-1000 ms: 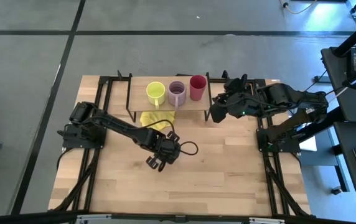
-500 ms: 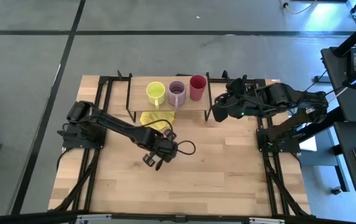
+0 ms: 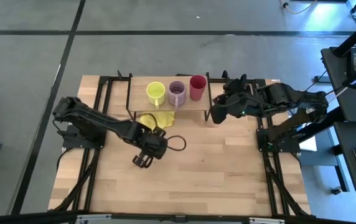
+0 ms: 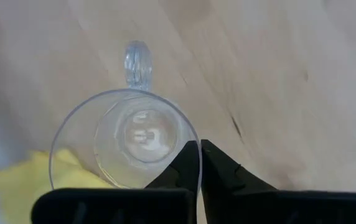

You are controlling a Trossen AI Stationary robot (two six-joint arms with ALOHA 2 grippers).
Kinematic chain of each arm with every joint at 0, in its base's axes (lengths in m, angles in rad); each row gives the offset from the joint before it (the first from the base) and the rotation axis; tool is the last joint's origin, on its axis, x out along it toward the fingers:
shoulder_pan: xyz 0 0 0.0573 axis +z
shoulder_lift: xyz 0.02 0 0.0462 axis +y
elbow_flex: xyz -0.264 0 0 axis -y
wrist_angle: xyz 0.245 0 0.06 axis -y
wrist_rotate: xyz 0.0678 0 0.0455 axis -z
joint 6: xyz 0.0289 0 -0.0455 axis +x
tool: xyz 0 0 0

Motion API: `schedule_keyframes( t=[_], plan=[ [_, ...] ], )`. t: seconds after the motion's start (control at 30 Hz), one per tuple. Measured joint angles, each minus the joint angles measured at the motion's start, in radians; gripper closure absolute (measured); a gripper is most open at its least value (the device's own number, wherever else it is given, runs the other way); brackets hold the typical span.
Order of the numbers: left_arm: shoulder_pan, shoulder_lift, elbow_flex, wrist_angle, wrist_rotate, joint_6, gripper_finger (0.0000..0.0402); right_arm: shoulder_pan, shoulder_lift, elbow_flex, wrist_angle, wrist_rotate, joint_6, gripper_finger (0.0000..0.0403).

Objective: Stack small to large cups/mugs on shelf
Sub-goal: Put the transparent mug on the shelf

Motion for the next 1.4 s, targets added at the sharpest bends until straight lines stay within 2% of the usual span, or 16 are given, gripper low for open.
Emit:
schedule_keyframes(
  t=[0.2, 0.37, 0.73, 0.97, 1.17, 1.27, 1.4],
  plan=[
    [-0.046, 0.022, -0.096, -0.017, 0.048, -0.011, 0.0401, 0.019, 0.000, 0.000, 0.005, -0.057, 0.008, 0.0281],
    [-0.094, 0.020, -0.122, -0.011, 0.123, -0.016, 0.0399, 0.043, 0.000, 0.000, 0.006, -0.057, 0.028, 0.0281],
    [-0.108, 0.020, -0.171, 0.015, 0.123, -0.125, 0.0365, 0.060, 0.000, 0.000, 0.014, -0.057, 0.035, 0.0281],
    [-0.108, -0.018, -0.157, -0.001, 0.076, -0.260, 0.0356, 0.060, 0.000, 0.000, 0.013, -0.057, 0.033, 0.0280],
    [-0.107, -0.129, -0.098, -0.022, 0.011, -0.378, 0.0356, 0.060, 0.000, 0.000, 0.012, -0.057, 0.022, 0.0280],
    [-0.078, -0.158, -0.104, -0.047, -0.056, -0.431, 0.0357, 0.060, 0.000, 0.000, 0.013, -0.057, 0.009, 0.0281],
    [-0.012, -0.150, -0.150, -0.077, -0.059, -0.513, 0.0358, 0.060, 0.000, 0.000, 0.013, -0.056, 0.008, 0.0281]
  ],
)
